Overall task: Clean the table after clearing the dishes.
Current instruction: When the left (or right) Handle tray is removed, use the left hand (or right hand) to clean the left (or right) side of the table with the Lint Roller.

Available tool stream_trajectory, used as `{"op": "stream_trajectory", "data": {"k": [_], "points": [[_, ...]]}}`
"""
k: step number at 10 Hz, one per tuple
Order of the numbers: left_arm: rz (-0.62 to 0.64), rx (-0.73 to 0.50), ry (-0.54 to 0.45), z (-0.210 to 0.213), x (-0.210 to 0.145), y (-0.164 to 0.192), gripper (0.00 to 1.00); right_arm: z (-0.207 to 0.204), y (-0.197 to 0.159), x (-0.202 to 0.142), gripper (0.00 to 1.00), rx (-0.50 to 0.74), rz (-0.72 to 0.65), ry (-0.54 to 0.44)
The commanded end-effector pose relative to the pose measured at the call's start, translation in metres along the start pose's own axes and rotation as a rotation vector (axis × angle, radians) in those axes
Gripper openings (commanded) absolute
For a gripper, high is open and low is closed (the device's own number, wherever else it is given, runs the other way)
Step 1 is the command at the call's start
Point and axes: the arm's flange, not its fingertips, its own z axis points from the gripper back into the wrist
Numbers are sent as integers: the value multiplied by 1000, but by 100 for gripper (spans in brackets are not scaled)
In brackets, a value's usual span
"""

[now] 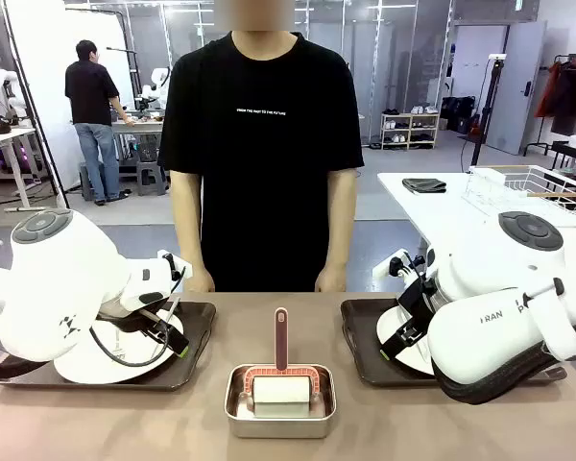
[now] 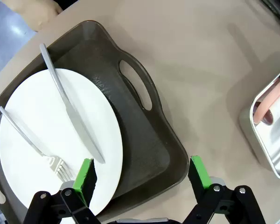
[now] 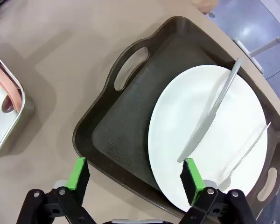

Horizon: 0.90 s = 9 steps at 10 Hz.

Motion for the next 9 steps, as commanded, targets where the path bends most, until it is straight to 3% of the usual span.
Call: {"op": "stream_trajectory", "data": {"k": [1,9], "points": [[0,0,0,0,0,0,100,0,0,0,100,0,0,0],[0,0,0,0,0,0,100,0,0,0,100,0,0,0]]}}
